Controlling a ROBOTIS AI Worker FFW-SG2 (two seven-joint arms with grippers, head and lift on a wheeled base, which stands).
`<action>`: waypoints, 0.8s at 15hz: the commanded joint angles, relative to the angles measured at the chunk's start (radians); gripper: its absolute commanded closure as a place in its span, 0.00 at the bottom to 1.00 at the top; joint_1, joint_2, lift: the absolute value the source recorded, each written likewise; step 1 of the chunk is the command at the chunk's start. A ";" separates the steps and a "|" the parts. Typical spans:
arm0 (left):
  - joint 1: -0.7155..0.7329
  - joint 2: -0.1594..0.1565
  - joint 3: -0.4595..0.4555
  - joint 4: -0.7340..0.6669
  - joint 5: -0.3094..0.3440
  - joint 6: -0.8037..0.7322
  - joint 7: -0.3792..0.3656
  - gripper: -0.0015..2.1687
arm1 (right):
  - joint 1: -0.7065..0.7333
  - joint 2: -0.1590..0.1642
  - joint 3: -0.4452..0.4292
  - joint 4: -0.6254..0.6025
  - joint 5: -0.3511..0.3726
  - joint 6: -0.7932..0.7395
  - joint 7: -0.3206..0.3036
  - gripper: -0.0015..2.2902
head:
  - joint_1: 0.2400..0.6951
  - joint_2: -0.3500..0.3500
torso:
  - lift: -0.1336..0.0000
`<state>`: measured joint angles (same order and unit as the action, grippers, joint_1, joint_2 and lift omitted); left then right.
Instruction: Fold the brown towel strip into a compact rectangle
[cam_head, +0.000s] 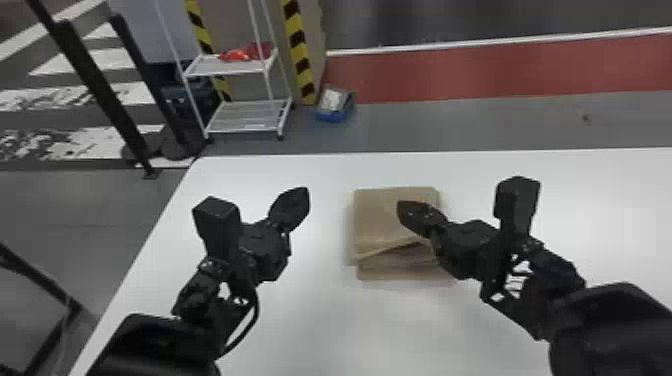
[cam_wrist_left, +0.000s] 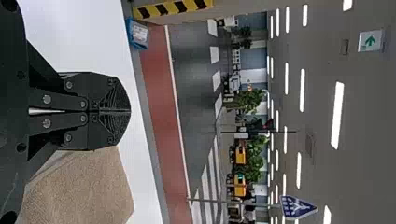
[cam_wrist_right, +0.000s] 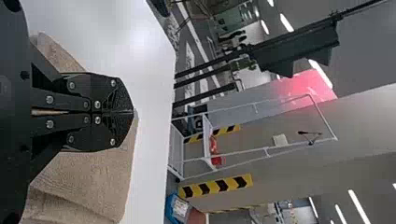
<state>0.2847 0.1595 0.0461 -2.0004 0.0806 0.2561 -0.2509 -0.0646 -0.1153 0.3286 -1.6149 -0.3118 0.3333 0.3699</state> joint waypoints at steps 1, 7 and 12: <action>0.005 0.002 0.008 0.000 0.002 -0.011 -0.001 0.91 | -0.001 0.005 0.032 0.029 0.062 0.013 -0.022 0.85 | 1.00 0.84 | 0.08; -0.001 0.000 0.000 -0.003 0.001 -0.011 -0.002 0.91 | 0.097 -0.003 0.033 -0.010 0.094 0.028 -0.075 0.85 | 1.00 0.85 | 0.08; -0.002 -0.001 -0.002 -0.003 0.001 -0.011 -0.002 0.91 | 0.137 -0.004 0.049 -0.042 0.115 -0.006 -0.141 0.85 | 1.00 0.85 | 0.08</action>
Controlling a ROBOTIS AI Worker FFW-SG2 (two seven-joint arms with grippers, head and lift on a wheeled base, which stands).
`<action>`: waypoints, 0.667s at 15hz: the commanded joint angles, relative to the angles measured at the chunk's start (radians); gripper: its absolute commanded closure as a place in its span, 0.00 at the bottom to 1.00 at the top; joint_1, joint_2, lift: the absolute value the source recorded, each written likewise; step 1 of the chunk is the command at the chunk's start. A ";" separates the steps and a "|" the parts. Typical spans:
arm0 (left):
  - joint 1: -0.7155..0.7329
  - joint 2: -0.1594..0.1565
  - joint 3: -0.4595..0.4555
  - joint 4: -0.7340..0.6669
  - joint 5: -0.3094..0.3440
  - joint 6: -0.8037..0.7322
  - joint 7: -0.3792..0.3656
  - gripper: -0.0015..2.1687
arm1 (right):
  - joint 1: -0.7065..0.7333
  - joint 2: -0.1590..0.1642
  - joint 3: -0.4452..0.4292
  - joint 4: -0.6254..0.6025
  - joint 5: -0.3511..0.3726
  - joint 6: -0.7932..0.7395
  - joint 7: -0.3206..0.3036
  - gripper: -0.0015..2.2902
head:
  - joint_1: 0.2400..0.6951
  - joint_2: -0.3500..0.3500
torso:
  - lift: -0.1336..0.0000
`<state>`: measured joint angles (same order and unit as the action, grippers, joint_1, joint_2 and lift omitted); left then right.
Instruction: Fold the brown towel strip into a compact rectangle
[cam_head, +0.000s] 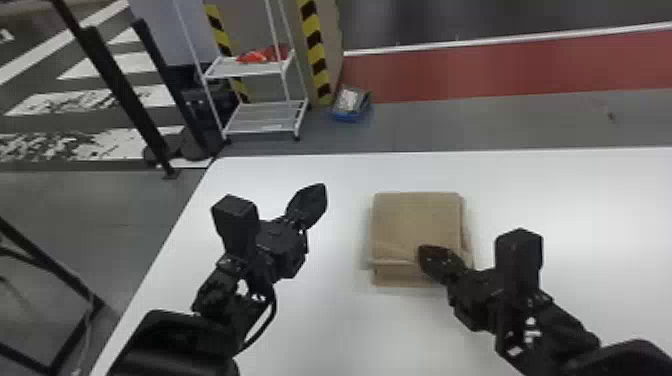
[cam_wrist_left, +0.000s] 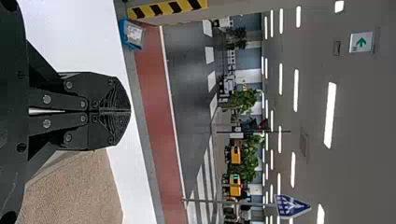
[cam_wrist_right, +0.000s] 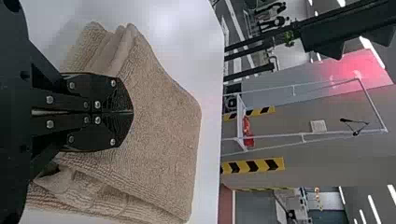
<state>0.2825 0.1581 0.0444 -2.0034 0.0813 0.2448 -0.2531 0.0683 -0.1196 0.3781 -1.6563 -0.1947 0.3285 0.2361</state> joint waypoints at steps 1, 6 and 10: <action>0.001 0.000 -0.001 0.000 0.000 0.000 0.000 0.91 | 0.002 0.000 -0.002 0.000 -0.003 -0.004 -0.007 0.85 | 1.00 0.85 | 0.08; 0.001 0.000 -0.015 -0.006 0.000 0.000 0.003 0.91 | 0.019 -0.009 -0.048 -0.057 -0.054 -0.059 0.011 0.77 | 1.00 0.84 | 0.08; 0.015 -0.002 -0.018 -0.032 0.017 0.000 0.006 0.76 | 0.044 -0.034 -0.123 -0.168 -0.064 -0.078 0.012 0.48 | 1.00 0.79 | 0.08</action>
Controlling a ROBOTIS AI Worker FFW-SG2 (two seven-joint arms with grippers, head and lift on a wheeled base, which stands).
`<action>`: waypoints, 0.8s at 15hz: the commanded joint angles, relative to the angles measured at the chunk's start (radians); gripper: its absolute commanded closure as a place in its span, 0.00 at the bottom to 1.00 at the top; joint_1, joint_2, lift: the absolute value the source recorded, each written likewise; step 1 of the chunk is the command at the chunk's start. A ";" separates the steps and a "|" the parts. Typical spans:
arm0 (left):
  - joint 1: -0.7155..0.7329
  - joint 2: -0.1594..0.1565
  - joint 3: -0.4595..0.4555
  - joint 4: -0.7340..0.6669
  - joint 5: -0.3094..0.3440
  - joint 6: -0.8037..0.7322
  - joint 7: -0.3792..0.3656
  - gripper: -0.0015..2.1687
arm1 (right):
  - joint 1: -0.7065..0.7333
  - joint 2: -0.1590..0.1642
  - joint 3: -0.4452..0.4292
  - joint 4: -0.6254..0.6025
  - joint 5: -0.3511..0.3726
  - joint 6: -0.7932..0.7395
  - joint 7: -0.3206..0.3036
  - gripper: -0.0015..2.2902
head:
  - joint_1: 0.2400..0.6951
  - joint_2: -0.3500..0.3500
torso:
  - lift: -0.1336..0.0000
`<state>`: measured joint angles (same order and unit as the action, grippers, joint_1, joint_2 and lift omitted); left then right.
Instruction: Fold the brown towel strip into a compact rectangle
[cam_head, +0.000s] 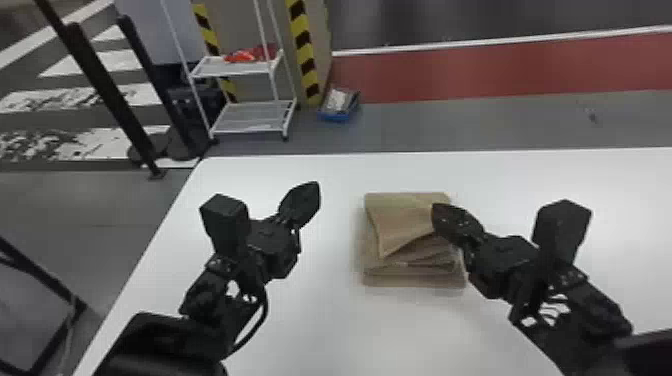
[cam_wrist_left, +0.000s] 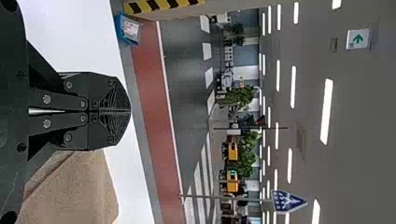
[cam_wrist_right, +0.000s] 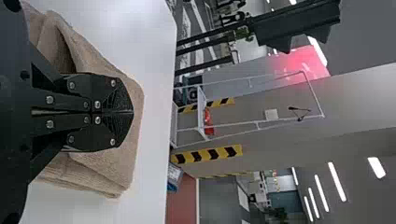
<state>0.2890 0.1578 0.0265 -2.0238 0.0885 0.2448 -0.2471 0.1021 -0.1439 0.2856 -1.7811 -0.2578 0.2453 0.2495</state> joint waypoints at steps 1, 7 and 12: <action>0.018 -0.003 -0.005 -0.023 0.010 -0.009 0.015 0.50 | 0.024 -0.013 -0.063 -0.081 -0.001 0.024 -0.001 0.27 | 1.00 0.77 | 0.08; 0.062 -0.006 -0.011 -0.006 0.011 -0.163 0.115 0.02 | 0.160 -0.049 -0.212 -0.261 -0.037 0.027 0.005 0.02 | 1.00 0.66 | 0.08; 0.064 -0.006 -0.025 -0.016 0.010 -0.163 0.123 0.03 | 0.146 -0.045 -0.190 -0.230 -0.055 0.039 0.033 0.03 | 1.00 0.64 | 0.08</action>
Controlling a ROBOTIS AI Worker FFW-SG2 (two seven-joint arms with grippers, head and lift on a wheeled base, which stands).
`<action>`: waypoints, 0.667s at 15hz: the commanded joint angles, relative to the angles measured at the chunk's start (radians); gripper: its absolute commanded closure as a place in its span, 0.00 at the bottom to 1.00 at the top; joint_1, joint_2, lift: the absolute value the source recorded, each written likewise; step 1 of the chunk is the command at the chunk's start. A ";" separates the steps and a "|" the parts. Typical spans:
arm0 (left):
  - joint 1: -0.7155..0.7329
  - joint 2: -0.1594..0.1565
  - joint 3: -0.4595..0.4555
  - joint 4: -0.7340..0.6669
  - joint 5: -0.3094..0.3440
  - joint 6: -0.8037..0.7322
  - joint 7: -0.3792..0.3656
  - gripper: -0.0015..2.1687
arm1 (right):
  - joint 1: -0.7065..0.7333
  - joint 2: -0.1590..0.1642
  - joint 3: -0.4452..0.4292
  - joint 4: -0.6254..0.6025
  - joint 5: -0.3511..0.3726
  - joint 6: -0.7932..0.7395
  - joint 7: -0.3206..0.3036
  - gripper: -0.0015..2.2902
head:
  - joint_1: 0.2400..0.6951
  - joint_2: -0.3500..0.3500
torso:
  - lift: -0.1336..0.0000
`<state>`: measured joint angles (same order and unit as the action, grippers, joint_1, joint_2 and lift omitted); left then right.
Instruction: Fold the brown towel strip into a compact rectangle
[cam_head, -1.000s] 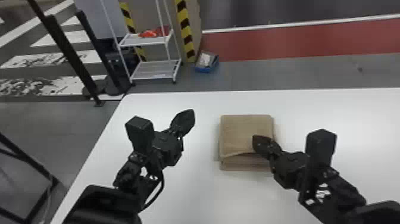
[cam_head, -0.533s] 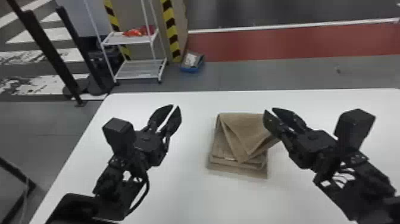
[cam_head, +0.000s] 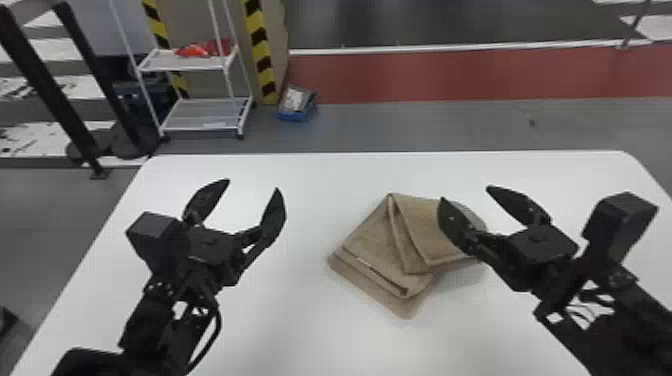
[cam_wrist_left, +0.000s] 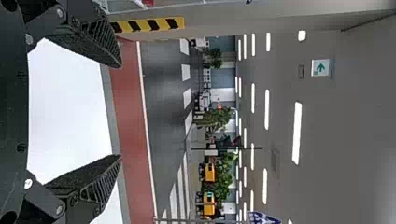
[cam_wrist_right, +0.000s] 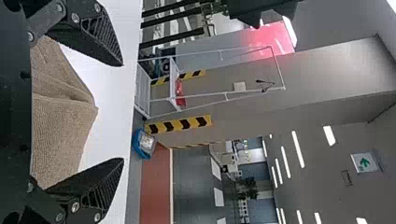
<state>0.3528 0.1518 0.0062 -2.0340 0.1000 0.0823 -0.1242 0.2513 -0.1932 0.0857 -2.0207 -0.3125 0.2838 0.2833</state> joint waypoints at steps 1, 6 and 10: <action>0.000 0.000 -0.005 -0.009 -0.002 0.003 0.000 0.03 | -0.004 0.005 0.011 0.011 0.001 0.001 -0.001 0.03 | 1.00 0.64 | 0.08; -0.017 0.003 -0.061 0.024 -0.009 0.055 -0.014 0.04 | 0.002 0.001 -0.038 0.085 0.013 -0.005 -0.041 0.04 | 1.00 0.61 | 0.08; -0.077 0.003 -0.112 0.090 -0.011 0.083 -0.028 0.04 | 0.045 -0.014 -0.064 0.088 0.046 -0.008 0.100 0.18 | 1.00 0.49 | 0.08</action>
<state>0.2985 0.1549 -0.0940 -1.9707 0.0903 0.1631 -0.1529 0.2767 -0.1999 0.0185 -1.9207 -0.2877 0.2750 0.3455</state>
